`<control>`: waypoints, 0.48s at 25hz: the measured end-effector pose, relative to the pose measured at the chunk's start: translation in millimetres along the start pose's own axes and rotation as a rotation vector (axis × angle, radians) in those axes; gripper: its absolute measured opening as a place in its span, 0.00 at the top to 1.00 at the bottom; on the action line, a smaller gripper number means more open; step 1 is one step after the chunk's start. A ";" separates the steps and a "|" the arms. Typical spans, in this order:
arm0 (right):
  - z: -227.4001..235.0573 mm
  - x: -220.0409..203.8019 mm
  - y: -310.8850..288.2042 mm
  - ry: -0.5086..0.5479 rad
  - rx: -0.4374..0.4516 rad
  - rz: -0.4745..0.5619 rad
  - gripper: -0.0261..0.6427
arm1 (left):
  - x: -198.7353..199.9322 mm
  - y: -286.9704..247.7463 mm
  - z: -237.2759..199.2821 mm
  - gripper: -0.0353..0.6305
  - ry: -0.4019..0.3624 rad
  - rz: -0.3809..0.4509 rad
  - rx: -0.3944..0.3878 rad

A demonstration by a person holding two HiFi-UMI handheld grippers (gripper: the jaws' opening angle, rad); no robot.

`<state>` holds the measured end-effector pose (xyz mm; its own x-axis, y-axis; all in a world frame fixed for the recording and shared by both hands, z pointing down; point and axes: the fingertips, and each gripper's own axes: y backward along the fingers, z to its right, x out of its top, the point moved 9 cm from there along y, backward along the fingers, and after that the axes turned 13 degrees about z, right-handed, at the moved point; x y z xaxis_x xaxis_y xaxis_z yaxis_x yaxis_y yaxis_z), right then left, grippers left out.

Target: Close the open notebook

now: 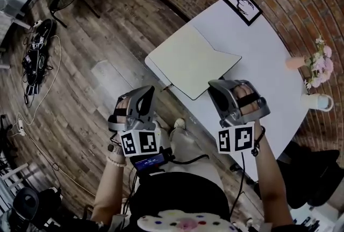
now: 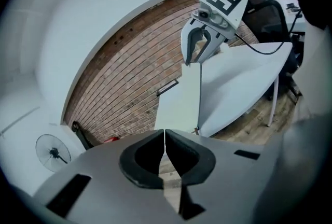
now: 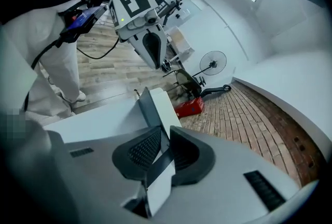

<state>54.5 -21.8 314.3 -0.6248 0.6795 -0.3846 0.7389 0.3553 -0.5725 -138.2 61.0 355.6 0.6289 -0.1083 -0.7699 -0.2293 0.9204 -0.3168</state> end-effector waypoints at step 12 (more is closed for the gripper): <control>47.1 6.5 -32.4 0.130 0.133 0.103 0.86 | 5.4 38.2 -26.2 0.91 0.144 -0.050 0.192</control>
<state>14.6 -59.1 296.2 -0.5034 0.7882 -0.3540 0.7517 0.1975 -0.6292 -163.1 85.7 324.9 0.5208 -0.1950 -0.8311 -0.0466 0.9656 -0.2557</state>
